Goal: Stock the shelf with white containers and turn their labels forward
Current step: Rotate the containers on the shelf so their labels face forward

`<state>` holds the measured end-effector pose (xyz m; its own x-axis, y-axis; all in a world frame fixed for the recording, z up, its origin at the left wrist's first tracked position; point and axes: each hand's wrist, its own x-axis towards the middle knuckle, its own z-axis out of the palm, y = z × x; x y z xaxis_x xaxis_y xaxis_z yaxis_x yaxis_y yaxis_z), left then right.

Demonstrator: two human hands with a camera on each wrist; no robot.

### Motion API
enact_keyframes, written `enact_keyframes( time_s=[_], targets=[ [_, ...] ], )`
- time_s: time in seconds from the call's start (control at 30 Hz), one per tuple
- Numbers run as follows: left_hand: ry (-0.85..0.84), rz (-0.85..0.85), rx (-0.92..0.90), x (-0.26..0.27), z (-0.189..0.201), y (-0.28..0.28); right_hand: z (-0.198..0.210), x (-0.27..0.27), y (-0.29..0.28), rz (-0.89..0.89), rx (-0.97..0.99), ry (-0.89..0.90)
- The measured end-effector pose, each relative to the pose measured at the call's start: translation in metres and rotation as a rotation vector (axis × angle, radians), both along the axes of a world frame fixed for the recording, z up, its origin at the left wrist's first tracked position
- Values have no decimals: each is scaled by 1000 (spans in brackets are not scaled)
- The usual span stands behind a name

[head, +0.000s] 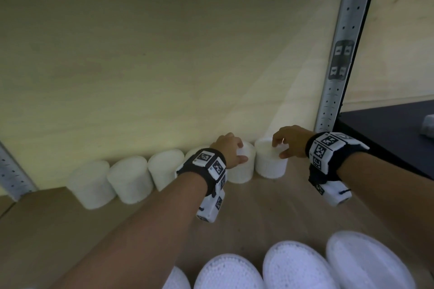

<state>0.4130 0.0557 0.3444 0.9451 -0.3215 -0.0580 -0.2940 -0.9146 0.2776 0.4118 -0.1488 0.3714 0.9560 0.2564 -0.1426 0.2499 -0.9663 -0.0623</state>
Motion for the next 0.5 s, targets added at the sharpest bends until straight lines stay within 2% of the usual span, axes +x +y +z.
enact_keyframes(
  time_s=[0.17,0.33,0.5],
  targets=[
    [9,-12,1,0,1,1,6,1,-6,6,21,36],
    [1,-11,15,-1,3,-3,5,6,5,-115,137,-23],
    [11,-7,22,-2,4,-3,-2,5,19,-162,-21,44]
  ],
)
